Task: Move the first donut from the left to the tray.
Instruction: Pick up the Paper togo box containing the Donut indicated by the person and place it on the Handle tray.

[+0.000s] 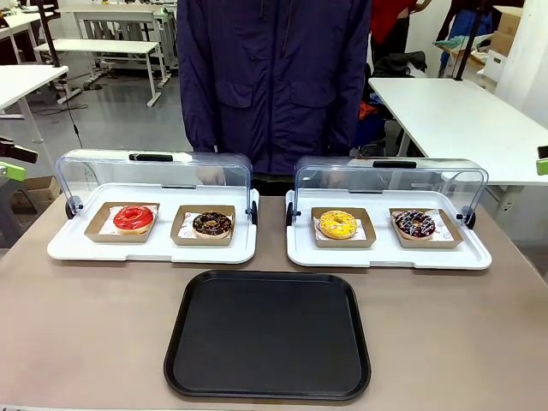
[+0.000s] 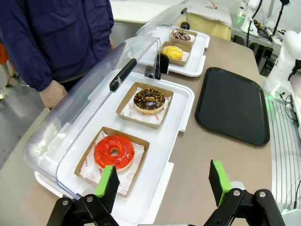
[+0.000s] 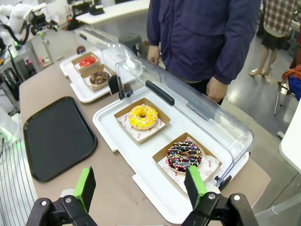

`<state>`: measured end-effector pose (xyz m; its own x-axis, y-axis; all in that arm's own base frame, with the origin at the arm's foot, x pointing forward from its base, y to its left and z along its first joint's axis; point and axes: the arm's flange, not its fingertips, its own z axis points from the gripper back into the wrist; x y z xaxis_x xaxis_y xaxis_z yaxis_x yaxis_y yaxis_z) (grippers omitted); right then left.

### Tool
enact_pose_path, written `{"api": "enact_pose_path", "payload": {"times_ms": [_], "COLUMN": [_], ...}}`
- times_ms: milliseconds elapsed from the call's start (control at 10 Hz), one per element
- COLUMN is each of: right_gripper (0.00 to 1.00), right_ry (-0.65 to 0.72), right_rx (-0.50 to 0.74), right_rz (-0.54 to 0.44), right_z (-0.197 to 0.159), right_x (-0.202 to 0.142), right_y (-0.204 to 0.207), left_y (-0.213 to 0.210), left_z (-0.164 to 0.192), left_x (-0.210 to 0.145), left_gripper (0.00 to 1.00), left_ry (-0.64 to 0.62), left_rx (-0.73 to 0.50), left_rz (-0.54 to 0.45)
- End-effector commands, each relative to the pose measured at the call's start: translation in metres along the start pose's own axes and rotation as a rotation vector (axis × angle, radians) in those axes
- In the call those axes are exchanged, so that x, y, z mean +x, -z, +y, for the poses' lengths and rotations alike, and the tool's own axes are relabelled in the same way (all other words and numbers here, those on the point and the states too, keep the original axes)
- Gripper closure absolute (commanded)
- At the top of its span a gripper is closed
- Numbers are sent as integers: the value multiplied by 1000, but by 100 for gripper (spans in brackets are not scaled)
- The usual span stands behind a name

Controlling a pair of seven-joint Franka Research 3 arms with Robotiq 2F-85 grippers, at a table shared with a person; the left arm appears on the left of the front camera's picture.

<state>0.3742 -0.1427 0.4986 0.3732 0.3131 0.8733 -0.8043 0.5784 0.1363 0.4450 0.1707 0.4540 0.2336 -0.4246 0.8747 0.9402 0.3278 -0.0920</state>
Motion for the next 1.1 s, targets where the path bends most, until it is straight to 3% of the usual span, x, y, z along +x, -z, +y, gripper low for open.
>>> {"api": "enact_pose_path", "payload": {"times_ms": [0,1000], "right_gripper": [0,0], "right_ry": [-26,-26], "right_rx": [0,0], "right_rz": [-27,-27], "right_z": [-3,-3], "right_x": [2,2], "right_y": [1,1], "left_y": [0,0], "left_z": [0,0], "left_x": [0,0], "left_gripper": [0,0], "left_ry": [1,1], "left_rx": [-2,-2], "left_rz": [-3,-3]}}
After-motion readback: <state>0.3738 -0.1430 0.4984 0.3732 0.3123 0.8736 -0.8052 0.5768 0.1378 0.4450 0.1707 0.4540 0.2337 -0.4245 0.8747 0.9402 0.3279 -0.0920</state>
